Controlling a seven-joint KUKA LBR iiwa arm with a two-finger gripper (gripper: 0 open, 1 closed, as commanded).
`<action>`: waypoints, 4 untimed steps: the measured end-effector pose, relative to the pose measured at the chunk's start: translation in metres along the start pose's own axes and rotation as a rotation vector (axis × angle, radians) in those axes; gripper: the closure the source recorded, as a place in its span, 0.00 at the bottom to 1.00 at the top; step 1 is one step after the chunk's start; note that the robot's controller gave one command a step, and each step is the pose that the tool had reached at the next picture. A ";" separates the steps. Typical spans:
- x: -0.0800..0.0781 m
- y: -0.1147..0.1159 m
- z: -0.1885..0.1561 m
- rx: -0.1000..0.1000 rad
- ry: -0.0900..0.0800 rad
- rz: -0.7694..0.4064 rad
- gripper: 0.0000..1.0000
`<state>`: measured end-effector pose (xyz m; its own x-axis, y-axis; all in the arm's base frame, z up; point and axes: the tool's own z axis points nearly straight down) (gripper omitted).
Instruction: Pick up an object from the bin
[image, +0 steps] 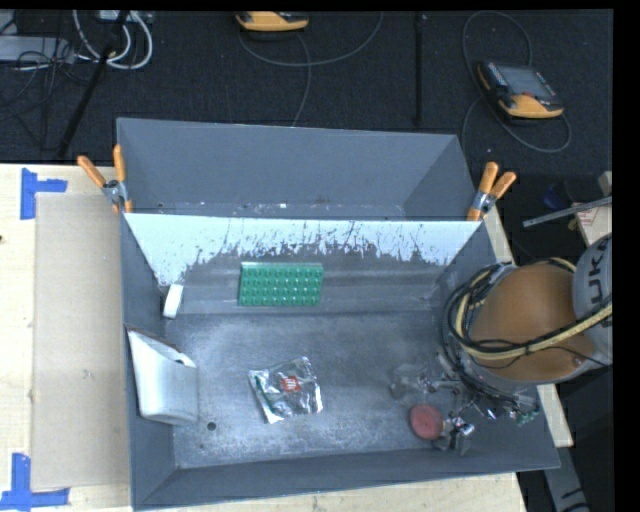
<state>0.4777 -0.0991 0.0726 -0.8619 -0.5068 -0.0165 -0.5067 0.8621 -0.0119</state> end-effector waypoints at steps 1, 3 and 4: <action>0.004 0.004 0.003 -0.012 0.016 -0.001 1.00; 0.011 -0.057 0.001 -0.023 0.016 0.046 0.00; 0.012 -0.059 0.001 -0.014 0.017 0.037 1.00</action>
Offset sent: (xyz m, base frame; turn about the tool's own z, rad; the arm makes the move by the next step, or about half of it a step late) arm 0.0000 0.0000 0.0000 0.0000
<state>0.4970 -0.1563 0.0719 -0.8802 -0.4746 0.0002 -0.4746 0.8802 0.0023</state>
